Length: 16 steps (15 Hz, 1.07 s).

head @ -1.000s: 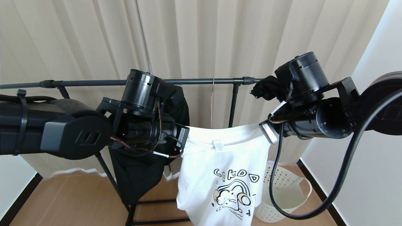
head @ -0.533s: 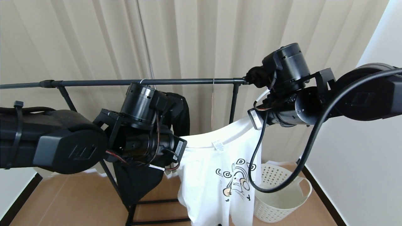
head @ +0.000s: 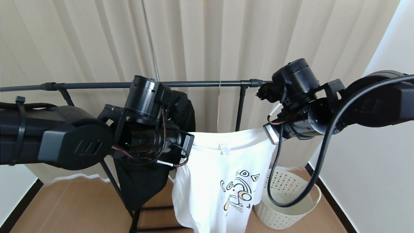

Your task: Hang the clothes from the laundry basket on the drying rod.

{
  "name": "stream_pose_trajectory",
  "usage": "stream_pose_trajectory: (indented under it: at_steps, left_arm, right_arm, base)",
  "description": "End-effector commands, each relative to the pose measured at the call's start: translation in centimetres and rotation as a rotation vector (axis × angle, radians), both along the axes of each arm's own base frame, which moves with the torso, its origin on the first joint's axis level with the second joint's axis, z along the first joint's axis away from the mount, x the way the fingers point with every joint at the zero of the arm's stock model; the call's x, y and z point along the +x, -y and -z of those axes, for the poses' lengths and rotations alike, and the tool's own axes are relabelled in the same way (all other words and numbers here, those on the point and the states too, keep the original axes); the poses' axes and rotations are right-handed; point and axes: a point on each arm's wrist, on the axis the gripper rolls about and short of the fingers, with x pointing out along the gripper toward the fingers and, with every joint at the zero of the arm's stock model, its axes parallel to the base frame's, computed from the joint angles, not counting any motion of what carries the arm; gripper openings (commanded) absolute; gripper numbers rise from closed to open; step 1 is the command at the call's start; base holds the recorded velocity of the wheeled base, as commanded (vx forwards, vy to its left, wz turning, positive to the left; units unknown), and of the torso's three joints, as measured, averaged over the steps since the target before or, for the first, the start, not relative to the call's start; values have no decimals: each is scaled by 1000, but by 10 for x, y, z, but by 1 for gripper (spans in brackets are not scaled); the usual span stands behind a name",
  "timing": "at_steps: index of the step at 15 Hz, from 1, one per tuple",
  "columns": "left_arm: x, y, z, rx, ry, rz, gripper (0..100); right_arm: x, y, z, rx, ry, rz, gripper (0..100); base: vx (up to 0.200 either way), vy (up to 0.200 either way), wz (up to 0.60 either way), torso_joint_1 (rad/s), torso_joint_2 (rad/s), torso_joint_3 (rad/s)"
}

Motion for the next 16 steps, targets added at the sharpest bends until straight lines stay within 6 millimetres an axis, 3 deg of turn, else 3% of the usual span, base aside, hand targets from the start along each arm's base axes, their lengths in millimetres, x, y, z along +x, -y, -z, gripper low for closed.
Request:
stream_pose_trajectory:
  at_steps: [1,4,8,12,16]
  left_arm:
    - [25,7,3,-7,10,-15,0]
    - [54,22,2,-28,44,-21,0]
    - [68,29,-8,-107,62,61,0]
    - [80,35,-21,-121,129,83,0]
    - [82,40,-37,-197,152,188,0]
  right_arm:
    - [-23,11,-16,-11,-7,-27,0]
    - [-56,11,-26,4,-74,-124,0]
    - [-90,-11,-7,65,-160,-203,0]
    - [-100,-35,5,100,-200,-239,0]
    - [-114,-83,19,204,-238,-232,0]
  base:
    - [0,0,0,0,0,0]
    - [0,0,0,0,0,0]
    - [0,0,0,0,0,0]
    - [0,0,0,0,0,0]
    - [0,0,0,0,0,0]
